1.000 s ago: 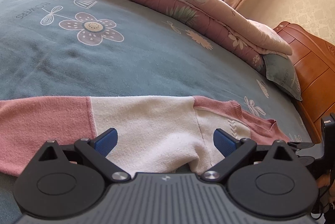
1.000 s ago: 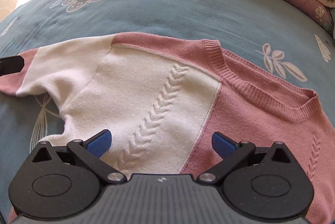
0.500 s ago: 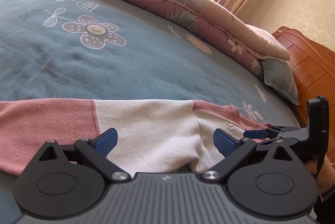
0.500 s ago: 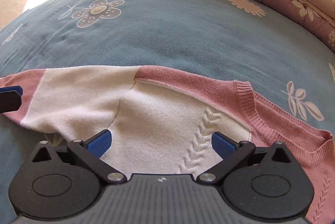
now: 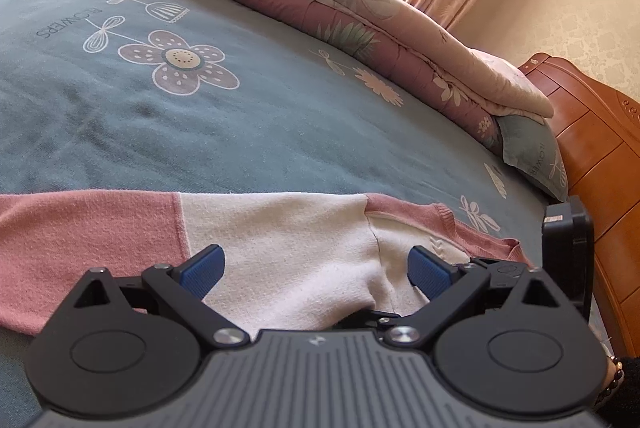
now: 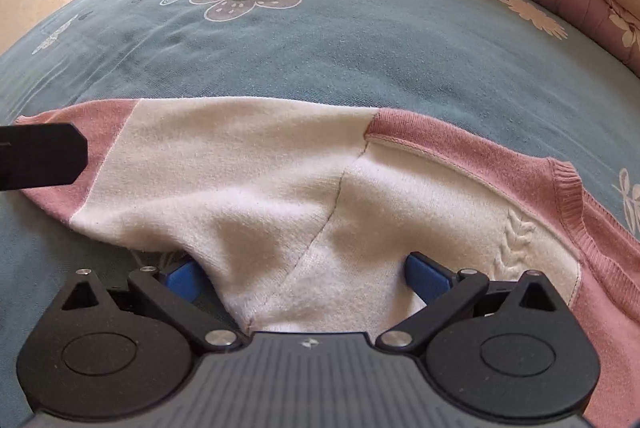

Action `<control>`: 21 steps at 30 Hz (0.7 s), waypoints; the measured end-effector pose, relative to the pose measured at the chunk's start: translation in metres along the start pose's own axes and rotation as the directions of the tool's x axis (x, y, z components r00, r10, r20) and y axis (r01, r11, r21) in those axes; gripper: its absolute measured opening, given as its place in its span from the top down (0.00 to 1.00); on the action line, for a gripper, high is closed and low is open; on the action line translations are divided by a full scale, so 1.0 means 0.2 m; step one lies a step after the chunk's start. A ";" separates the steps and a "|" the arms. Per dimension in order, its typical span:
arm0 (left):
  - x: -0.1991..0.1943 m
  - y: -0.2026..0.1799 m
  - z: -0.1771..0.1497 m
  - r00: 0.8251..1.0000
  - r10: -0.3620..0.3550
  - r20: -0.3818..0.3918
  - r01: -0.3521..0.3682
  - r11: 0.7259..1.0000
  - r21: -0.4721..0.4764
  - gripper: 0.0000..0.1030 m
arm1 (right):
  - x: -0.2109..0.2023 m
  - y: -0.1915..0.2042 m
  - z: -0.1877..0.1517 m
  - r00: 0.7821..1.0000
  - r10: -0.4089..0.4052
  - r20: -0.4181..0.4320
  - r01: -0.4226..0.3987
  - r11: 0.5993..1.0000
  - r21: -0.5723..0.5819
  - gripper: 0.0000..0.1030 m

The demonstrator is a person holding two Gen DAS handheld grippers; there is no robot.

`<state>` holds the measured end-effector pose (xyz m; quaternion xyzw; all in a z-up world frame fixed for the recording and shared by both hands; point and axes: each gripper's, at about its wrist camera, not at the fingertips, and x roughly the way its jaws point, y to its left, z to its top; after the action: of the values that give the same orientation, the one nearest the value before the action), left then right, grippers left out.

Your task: Fold clothes

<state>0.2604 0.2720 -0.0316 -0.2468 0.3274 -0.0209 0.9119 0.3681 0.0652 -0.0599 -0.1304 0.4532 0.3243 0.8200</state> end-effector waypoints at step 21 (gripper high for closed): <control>-0.07 0.03 0.01 0.996 -0.066 0.055 0.069 0.996 -0.051 0.03 | -0.22 -0.05 -0.22 0.914 0.399 0.076 -0.404 0.879 0.253 0.00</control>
<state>0.2504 0.2811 -0.0255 -0.2823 0.2948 -0.0366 0.9122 0.3286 0.0179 -0.0479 0.0802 0.5004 0.4252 0.7499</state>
